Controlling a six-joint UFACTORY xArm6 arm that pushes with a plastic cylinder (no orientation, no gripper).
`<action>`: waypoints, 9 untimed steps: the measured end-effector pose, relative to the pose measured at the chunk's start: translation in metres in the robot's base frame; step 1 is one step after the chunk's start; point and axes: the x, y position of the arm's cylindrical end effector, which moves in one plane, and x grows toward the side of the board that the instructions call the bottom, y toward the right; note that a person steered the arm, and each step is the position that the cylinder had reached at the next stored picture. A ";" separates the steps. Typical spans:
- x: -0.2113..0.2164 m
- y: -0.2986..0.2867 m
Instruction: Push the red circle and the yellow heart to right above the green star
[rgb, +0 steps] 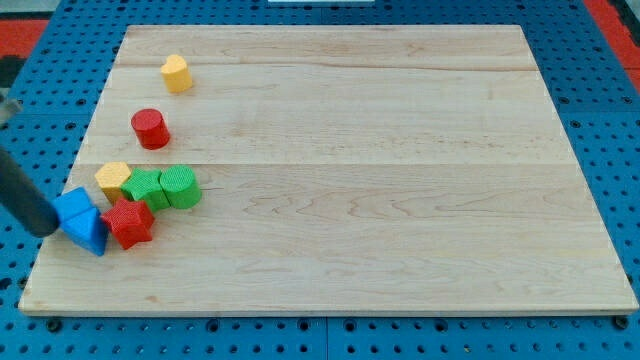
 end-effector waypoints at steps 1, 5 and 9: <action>-0.010 -0.022; -0.157 0.058; -0.252 0.025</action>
